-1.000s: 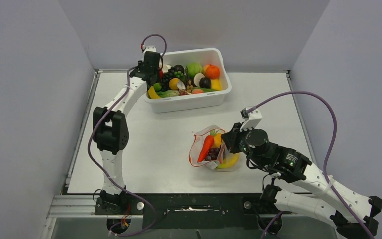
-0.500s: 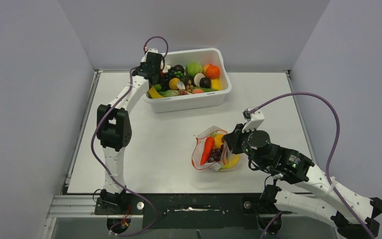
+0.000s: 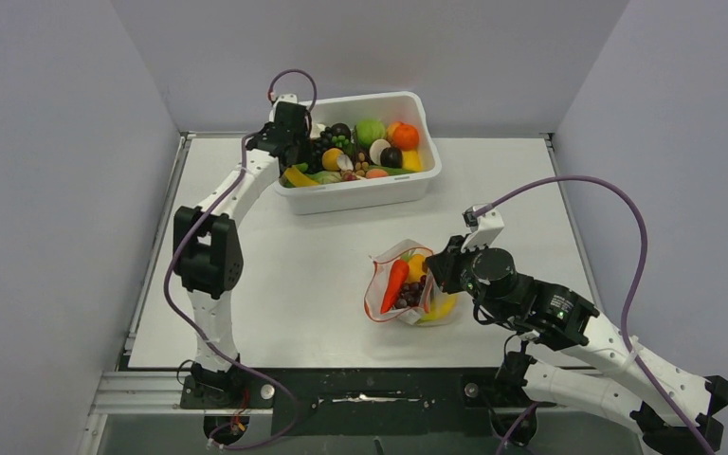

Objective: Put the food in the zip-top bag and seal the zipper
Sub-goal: Pick up the fake fruit from the bin.

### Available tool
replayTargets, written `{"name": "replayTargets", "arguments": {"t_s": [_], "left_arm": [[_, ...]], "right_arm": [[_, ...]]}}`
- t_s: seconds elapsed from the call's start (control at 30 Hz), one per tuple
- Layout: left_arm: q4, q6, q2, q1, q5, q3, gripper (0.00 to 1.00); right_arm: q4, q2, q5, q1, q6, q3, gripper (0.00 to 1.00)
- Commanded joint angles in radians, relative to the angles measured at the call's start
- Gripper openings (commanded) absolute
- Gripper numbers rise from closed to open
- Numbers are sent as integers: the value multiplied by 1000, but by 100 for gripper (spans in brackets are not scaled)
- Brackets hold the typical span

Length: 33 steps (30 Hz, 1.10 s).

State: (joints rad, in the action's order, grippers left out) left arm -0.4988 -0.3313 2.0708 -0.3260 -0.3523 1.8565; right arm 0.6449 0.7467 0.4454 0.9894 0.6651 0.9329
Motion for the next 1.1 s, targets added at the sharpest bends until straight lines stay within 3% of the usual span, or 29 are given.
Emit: {"name": "replayTargets", "arguments": {"t_s": [0.0, 0.4, 0.7, 1.07], "left_arm": [[64, -77, -129, 18, -73, -56, 46], [127, -212, -186, 18, -25, -222, 47], [124, -262, -137, 21, -50, -232, 50], [122, -281, -5, 21, -42, -140, 51]], "right_arm": [[-87, -8, 31, 4, 2, 11, 0], [-82, -6, 24, 4, -5, 5, 0], [-89, -10, 19, 4, -7, 4, 0], [-103, -5, 6, 4, -2, 2, 0]]}}
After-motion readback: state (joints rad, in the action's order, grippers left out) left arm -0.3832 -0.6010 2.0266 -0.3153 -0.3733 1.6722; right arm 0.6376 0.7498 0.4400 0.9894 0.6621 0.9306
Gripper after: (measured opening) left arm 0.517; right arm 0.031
